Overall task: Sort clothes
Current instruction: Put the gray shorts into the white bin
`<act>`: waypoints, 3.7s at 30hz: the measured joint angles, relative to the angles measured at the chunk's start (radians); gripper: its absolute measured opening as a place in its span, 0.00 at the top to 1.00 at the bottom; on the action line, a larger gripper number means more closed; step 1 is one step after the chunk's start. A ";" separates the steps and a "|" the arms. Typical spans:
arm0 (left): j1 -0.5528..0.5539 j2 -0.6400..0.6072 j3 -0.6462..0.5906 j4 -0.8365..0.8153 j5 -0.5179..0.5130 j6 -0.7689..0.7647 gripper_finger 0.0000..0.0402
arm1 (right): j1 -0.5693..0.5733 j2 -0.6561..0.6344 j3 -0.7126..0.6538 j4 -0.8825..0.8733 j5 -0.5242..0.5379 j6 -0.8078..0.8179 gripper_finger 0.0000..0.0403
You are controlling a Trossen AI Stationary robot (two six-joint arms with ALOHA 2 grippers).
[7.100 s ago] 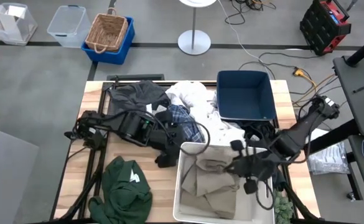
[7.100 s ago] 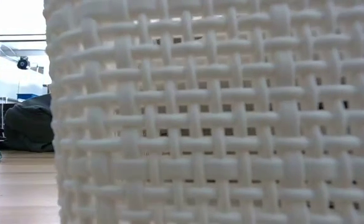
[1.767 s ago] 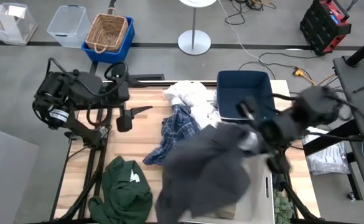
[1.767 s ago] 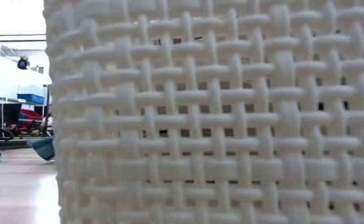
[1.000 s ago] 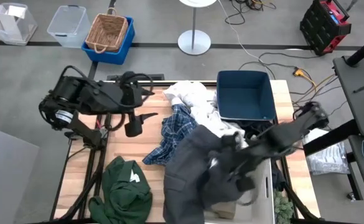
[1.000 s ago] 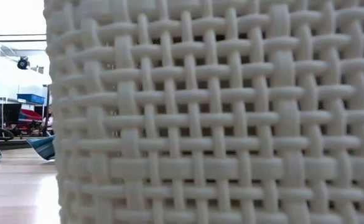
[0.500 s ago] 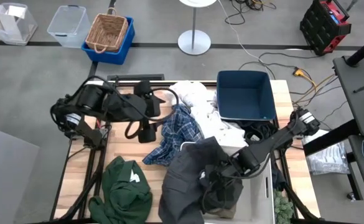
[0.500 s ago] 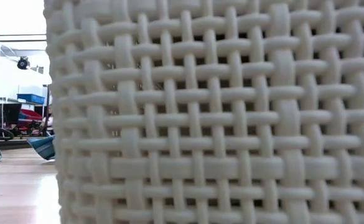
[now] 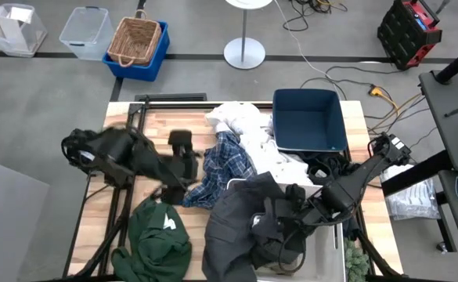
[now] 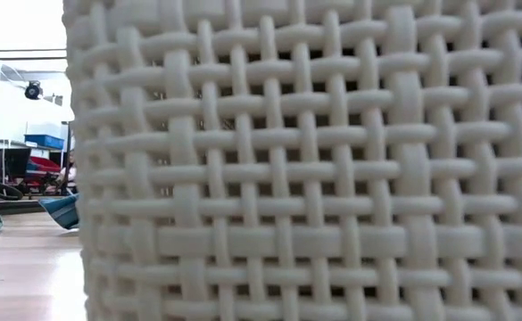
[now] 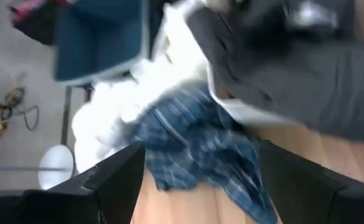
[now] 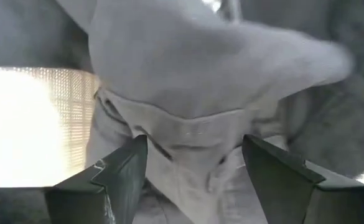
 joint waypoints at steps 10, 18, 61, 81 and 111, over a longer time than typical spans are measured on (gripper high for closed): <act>-0.041 -0.199 -0.635 0.334 0.079 -0.097 0.28 | -0.027 -0.001 0.083 -0.097 0.427 -0.255 0.41; -0.055 -0.330 -1.050 0.849 0.182 -0.119 0.28 | -0.203 -0.002 0.101 -0.111 0.342 -0.367 0.34; -0.068 -0.386 -1.147 1.034 0.040 -0.058 0.28 | 0.120 -0.100 -0.016 -0.157 -0.052 -0.072 0.98; -0.099 -0.345 -1.165 1.153 0.207 -0.009 0.28 | 0.146 -0.178 0.014 -0.064 0.126 0.094 0.61; -0.104 -0.345 -1.182 1.171 0.120 -0.010 0.28 | -0.239 0.141 0.070 0.244 -0.230 -0.553 0.57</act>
